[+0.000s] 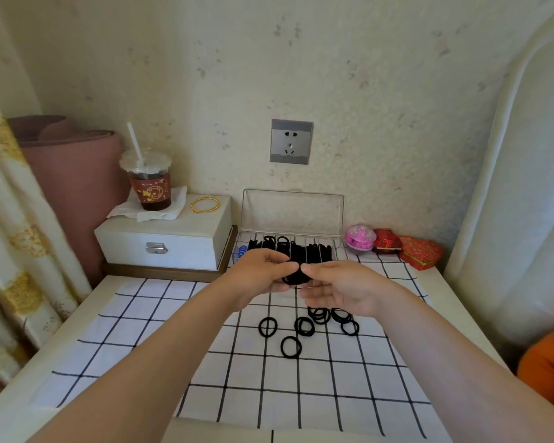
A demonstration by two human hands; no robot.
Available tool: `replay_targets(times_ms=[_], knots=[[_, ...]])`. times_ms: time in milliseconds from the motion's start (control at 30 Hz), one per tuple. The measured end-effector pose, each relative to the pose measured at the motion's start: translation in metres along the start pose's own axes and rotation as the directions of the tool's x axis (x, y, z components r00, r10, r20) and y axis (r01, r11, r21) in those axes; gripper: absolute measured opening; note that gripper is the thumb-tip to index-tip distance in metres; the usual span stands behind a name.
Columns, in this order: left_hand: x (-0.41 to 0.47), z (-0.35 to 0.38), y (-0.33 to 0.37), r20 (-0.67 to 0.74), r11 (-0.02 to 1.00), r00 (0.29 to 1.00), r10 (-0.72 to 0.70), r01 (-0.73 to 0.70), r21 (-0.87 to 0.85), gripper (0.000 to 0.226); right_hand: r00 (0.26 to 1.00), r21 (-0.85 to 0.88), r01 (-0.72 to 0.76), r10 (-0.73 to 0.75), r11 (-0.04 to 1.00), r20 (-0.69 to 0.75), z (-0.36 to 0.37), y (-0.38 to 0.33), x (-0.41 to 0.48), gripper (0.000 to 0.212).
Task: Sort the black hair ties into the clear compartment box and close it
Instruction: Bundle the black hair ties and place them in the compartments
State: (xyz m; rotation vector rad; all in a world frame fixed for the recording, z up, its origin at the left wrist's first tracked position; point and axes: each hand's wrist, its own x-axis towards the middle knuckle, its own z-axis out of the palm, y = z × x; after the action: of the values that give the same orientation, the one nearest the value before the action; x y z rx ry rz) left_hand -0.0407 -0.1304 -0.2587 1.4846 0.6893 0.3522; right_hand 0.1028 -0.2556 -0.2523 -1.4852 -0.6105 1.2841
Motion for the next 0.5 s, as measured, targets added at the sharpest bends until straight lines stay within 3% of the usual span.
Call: replay_targets(times_ms=[233,367,500], knots=[[0.006,0.022,0.003,-0.055,0.998,0.997,0.055,-0.057,-0.026,0.017,0.998,0.097,0.042,-0.038,0.994,-0.049,-0.010,-0.001,0.001,0.023],[0.010,0.035,0.008,0.020,0.995,0.999,0.025,-0.027,0.097,0.025,0.993,0.087,0.016,-0.006,0.996,-0.114,-0.019,-0.003,0.001,0.032],[0.018,0.044,0.020,0.095,0.988,0.995,-0.017,0.003,0.152,0.030,0.977,0.031,0.059,-0.051,0.998,-0.209,-0.031,-0.011,0.001,0.027]])
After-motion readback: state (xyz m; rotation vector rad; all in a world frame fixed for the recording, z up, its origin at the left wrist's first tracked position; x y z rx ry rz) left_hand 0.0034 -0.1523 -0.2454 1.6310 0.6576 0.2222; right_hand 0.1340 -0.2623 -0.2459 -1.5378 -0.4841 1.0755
